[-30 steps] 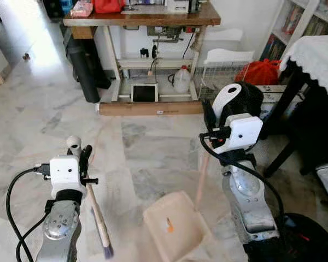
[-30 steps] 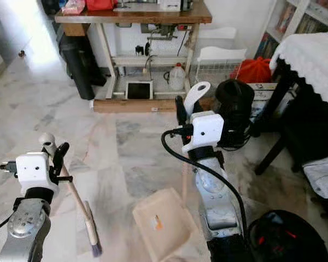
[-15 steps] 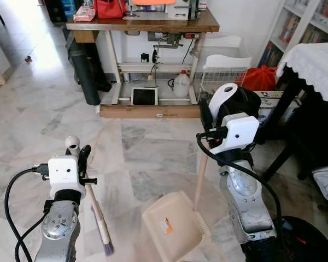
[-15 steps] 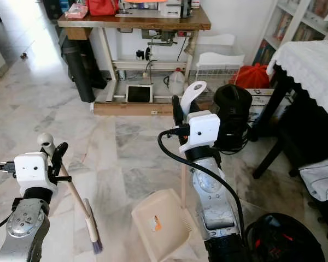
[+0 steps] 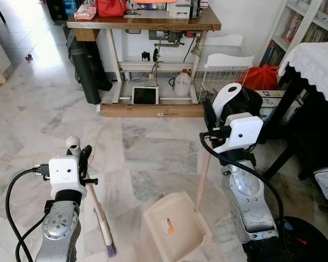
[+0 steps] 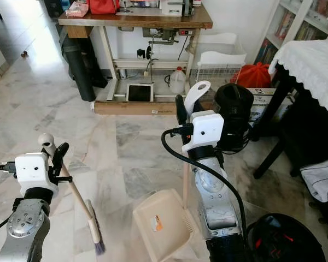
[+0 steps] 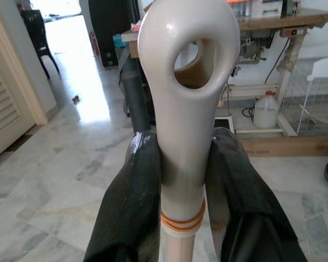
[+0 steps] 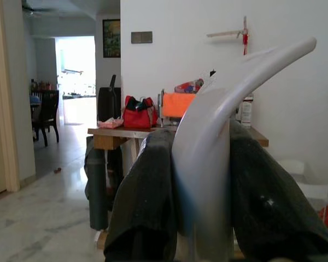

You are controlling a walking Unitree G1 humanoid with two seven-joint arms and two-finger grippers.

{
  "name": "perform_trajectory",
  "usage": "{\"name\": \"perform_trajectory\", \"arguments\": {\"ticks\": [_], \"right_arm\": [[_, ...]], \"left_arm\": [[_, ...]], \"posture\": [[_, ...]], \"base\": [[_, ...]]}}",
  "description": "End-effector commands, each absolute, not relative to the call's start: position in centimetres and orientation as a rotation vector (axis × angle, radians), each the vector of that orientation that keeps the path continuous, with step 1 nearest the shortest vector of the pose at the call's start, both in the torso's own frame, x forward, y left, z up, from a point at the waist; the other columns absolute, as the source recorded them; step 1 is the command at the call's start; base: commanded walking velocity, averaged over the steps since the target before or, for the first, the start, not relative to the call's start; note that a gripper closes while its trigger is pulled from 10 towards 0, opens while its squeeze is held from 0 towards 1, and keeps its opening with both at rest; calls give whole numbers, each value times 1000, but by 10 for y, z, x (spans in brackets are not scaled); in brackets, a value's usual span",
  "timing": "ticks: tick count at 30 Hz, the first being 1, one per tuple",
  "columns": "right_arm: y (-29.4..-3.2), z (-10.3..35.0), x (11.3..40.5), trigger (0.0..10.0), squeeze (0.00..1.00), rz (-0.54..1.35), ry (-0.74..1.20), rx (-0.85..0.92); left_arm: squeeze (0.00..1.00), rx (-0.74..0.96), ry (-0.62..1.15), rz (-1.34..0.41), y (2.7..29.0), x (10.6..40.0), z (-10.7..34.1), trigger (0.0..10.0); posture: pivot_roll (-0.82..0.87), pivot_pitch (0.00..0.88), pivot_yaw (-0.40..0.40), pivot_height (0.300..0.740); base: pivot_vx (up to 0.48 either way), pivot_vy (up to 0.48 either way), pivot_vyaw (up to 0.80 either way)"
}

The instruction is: Sweep floor

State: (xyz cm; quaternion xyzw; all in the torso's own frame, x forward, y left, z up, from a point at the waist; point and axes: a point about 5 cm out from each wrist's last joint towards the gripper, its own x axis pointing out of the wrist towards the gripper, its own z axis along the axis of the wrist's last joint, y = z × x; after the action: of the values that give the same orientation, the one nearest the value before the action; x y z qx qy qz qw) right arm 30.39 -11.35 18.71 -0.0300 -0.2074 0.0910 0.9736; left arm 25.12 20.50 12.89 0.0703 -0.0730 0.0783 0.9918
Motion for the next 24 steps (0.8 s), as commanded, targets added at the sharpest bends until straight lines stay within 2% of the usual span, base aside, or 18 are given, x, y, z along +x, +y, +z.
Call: {"name": "perform_trajectory", "arguments": {"ticks": [1, 19, 24], "right_arm": [[-116, 192, 304, 10000, 0, 173, -437, -55], [-117, 190, 304, 10000, 0, 165, -428, -54], [-119, 189, 305, 10000, 0, 159, -425, -55]], "left_arm": [[0, 142, -180, 154, 205, 251, 136, 10000], [0, 143, -182, 149, 205, 250, 137, 10000], [0, 144, -182, 146, 205, 251, 137, 10000]], "posture": [[-2, 85, -16, 740], [-2, 90, -17, 740], [-2, 91, -15, 740]], "base": [[285, 0, 0], [301, 0, 0], [0, 0, 0]]}}
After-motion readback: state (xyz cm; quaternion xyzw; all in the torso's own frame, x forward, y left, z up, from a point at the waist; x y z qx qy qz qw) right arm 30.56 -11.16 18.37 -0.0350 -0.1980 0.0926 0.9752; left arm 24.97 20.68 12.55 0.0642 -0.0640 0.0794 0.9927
